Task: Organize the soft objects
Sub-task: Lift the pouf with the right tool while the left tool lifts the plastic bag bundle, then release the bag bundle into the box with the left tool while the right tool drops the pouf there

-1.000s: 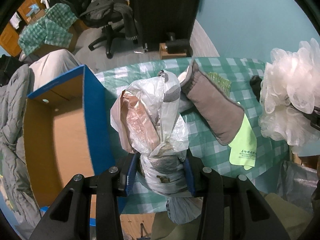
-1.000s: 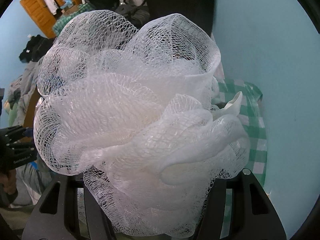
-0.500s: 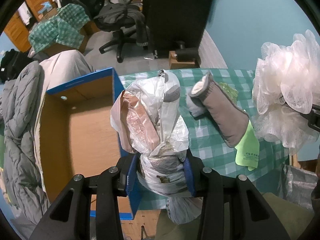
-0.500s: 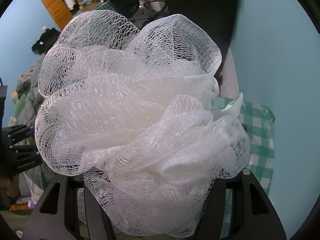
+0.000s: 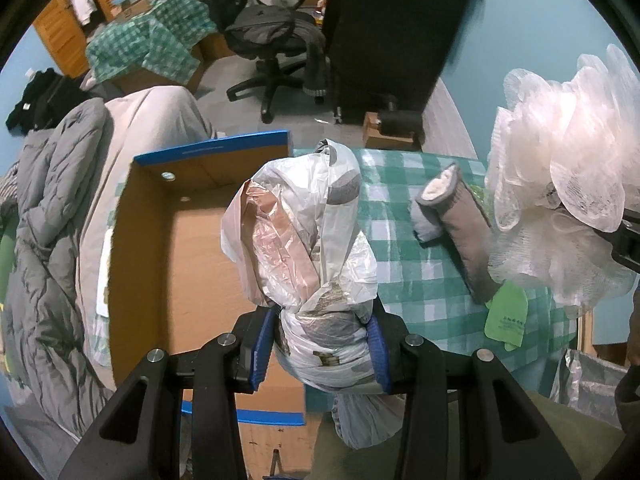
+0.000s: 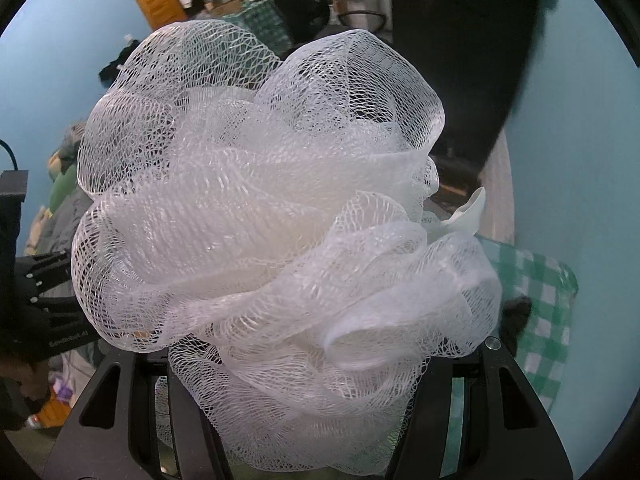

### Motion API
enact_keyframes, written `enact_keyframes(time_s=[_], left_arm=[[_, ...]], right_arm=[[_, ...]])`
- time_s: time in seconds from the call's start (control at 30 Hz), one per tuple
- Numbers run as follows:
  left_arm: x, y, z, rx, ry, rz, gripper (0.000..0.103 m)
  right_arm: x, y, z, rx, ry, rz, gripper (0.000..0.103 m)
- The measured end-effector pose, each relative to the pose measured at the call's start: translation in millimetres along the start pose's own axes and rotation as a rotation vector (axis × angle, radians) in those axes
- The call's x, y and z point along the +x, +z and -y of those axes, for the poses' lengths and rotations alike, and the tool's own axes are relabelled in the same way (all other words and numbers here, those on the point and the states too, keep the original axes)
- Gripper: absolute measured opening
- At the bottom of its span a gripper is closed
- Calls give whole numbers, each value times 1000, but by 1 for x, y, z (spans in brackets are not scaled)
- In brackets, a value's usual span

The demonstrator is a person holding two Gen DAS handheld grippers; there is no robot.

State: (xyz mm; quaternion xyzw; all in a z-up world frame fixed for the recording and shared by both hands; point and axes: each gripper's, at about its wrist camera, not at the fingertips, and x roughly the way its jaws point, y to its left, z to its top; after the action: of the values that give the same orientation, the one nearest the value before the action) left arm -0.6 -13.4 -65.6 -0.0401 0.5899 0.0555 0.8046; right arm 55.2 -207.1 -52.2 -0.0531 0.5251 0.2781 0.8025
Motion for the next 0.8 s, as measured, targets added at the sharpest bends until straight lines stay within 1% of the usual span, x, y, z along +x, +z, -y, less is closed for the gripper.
enact_keyframes(time_s=[0.13,0.27,0.3,0.43,0.6,0.67,0.77,0.8], left_arm=[[-5,0,-15,-29,9,13,42],[-11,-3,-29,-52,25,26,42],[-12,-3,-33,-61,29,29,42],[-16,-6,-50,-94,41,38,42],[-17,-8,-74,-130,61,42,42],[-16,-8,-82,-143,67,42,42],[-13,-8,-95,-172,65,44,42],[-12,-7,-100,-181,65,45,42]], right_arm=[[6,8,-11,-37,24,4,57],[4,5,-16,-70,48,6,57],[3,0,-10,-77,56,6,57],[7,3,-13,-111,79,1,57],[17,13,-22,-145,112,-8,57],[16,11,-17,-158,124,-11,57],[24,16,-21,-181,141,-22,57],[24,17,-29,-186,147,-23,57]])
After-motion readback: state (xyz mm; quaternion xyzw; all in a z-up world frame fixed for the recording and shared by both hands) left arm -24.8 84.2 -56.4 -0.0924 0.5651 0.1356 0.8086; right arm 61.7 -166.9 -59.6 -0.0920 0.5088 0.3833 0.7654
